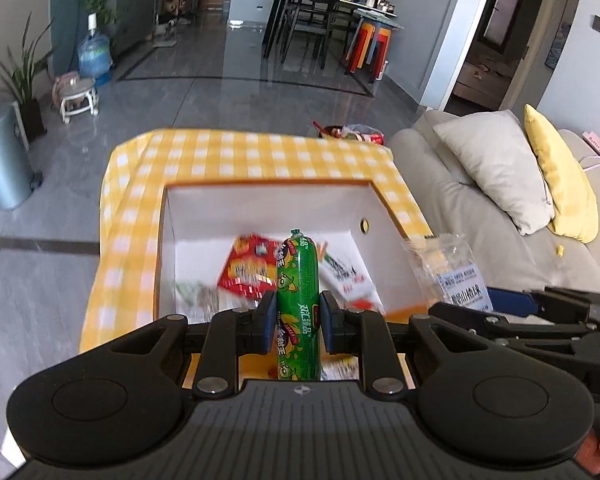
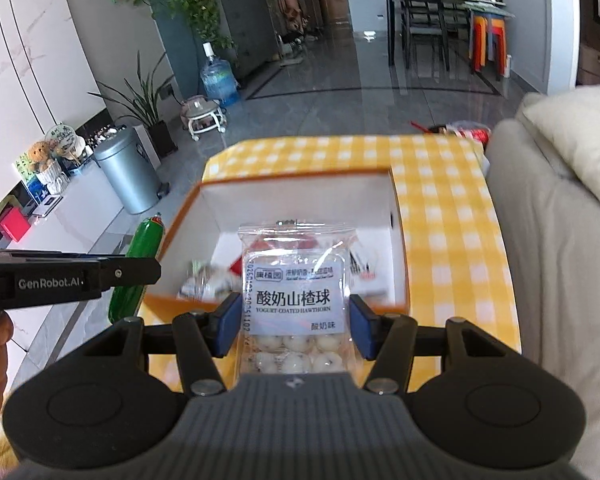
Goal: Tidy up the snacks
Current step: 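Carry the sausage and hawthorn packet over the orange box and lower them inside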
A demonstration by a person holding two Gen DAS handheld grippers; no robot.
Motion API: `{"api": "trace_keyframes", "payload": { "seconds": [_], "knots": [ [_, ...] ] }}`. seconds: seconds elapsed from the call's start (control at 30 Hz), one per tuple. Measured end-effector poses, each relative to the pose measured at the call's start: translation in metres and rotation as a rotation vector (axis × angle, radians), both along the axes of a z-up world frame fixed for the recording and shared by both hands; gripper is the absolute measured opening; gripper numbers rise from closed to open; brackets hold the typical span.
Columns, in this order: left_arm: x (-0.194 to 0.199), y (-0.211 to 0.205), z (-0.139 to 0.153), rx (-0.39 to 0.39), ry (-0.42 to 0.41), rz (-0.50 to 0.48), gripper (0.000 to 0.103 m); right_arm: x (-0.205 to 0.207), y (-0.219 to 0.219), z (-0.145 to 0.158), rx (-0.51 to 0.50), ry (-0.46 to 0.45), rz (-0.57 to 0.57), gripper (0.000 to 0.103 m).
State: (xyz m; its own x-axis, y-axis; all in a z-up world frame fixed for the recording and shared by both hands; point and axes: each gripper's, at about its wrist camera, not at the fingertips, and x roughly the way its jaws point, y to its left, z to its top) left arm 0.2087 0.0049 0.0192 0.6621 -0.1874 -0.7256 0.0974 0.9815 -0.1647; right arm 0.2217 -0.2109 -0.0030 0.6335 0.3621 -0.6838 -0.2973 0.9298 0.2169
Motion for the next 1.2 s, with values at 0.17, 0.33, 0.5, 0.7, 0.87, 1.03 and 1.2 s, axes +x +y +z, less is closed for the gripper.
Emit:
{"api": "trace_keyframes", "payload": {
  "seconds": [0.17, 0.33, 0.5, 0.7, 0.87, 1.03, 1.2],
  "knots": [
    [0.031, 0.002, 0.001, 0.042, -0.004, -0.034, 0.024, 0.04, 0.013, 0.003, -0.026, -0.021, 0.03, 0.054],
    [0.065, 0.008, -0.008, 0.108, 0.013, -0.06, 0.024, 0.083, 0.028, -0.003, -0.044, -0.001, 0.063, 0.054],
    [0.095, 0.008, -0.03, 0.199, 0.064, -0.099, 0.024, 0.119, 0.048, -0.025, -0.098, 0.057, 0.099, 0.054],
    [0.122, 0.003, -0.066, 0.357, 0.135, -0.145, 0.024, 0.152, 0.072, -0.06, -0.156, 0.148, 0.114, 0.054],
    [0.136, -0.002, -0.093, 0.458, 0.185, -0.183, 0.024, 0.171, 0.085, -0.09, -0.202, 0.224, 0.125, 0.055],
    [0.145, -0.003, -0.111, 0.5, 0.227, -0.204, 0.024, 0.18, 0.095, -0.11, -0.285, 0.244, 0.16, 0.055],
    [0.151, -0.004, -0.123, 0.533, 0.255, -0.215, 0.024, 0.187, 0.1, -0.125, -0.321, 0.275, 0.178, 0.056]
  ]
}}
